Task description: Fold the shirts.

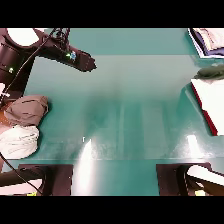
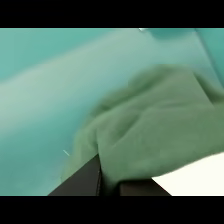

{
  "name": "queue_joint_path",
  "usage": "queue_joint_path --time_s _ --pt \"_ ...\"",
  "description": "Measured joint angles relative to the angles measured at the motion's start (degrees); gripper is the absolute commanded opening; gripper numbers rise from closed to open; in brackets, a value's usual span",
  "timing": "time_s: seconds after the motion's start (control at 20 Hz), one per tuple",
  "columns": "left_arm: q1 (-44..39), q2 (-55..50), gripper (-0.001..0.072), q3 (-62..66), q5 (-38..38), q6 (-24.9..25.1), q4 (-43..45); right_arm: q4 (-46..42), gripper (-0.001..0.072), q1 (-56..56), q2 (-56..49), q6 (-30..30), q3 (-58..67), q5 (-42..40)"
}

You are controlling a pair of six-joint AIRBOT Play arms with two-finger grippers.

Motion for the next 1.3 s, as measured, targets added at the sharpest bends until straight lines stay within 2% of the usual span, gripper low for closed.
queue_joint_path --time_s 0.1,0.15,0.25,0.3,0.65,0.8,0.85,0.95,1.0,1.05,1.1,1.3 --pt "0.0 0.0 0.0028 -0.02 -0.11 0.17 0.0 -3.5 0.0025 -2.14 2.91 1.09 -4.42 1.11" --pt "0.0 0.0 0.0028 0.0 -0.11 0.22 0.0 -5.29 0.0052 -3.1 4.17 1.68 -6.54 1.62" --pt "0.0 0.0 0.0028 0.0 -0.13 0.7 0.02 -8.85 0.0411 -4.94 6.58 2.27 -10.91 2.43" --pt "0.0 0.0 0.0028 0.0 -0.13 0.94 0.0 -10.67 0.0479 -5.9 7.65 2.56 -13.0 2.8" --pt "0.0 0.0 0.0029 0.0 -0.35 1.73 0.0 -15.39 0.0475 -10.01 12.5 3.5 -21.16 4.5" --pt "0.0 0.0 0.0029 -0.02 -0.39 1.77 0.0 -9.86 0.0469 -7.15 14.16 3.58 -21.9 5.2" --pt "0.0 0.0 0.0029 0.0 -0.37 1.77 0.0 -7.63 0.0431 -4.9 14.82 3.58 -22.01 5.35" --pt "0.0 0.0 0.0029 0.0 -1.07 1.79 -0.02 -3.96 0.0429 1.16 16.11 3.61 -22.14 5.57" --pt "0.0 0.0 0.0029 0.0 -1.68 1.79 -0.07 -2.93 0.0367 4.55 16.7 3.61 -22.21 5.57" --pt "0.0 0.0 0.0029 0.0 -2.08 1.77 -0.15 -2.27 0.0137 8.39 17.16 3.61 -22.23 5.53" --pt "0.0 0.0 0.0028 0.0 -2.23 1.77 -0.17 -1.55 0.0021 11.93 17.44 3.61 -22.25 5.44" --pt "0.0 0.0 0.0028 0.0 -2.45 1.75 -0.24 -0.26 0.0022 24.79 17.11 3.61 -22.25 4.59"
